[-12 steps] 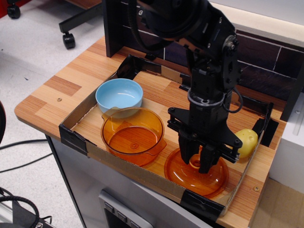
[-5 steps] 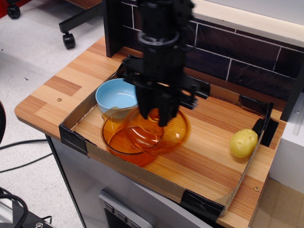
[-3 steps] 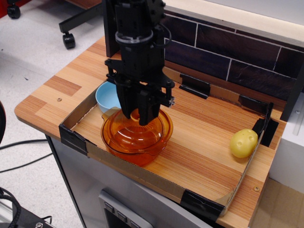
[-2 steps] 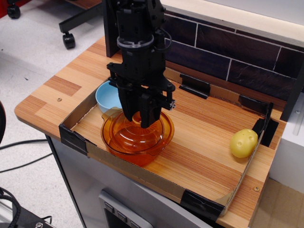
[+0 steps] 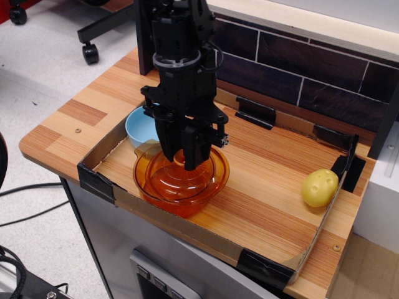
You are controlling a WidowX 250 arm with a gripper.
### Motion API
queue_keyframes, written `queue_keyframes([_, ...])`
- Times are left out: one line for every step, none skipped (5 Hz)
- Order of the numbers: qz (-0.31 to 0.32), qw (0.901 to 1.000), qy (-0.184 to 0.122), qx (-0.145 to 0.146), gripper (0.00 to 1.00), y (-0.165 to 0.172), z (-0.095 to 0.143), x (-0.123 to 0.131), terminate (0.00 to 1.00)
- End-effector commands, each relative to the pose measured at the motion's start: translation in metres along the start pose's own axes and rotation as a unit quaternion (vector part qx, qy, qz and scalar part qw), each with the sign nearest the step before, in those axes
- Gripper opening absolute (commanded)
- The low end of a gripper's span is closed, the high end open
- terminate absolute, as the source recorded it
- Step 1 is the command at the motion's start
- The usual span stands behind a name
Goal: Put lid on pot
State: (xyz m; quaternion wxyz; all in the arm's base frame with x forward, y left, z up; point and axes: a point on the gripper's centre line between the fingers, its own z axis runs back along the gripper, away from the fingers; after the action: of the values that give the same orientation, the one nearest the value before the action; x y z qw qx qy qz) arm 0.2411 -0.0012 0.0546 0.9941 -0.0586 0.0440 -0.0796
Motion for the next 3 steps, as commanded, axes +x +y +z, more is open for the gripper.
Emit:
queue_keyframes([-0.007, 0.9999, -0.008, 0.0, 0.0, 0.0101, 0.0066, -0.001, 0.0])
queue_keyframes([-0.008, 0.9999, -0.014, 0.001, 0.0, 0.0131, 0.0101, -0.0009, 0.0])
queue_keyframes([-0.008, 0.9999, -0.006, 0.004, 0.0, 0.0138, 0.0111, -0.002, 0.0])
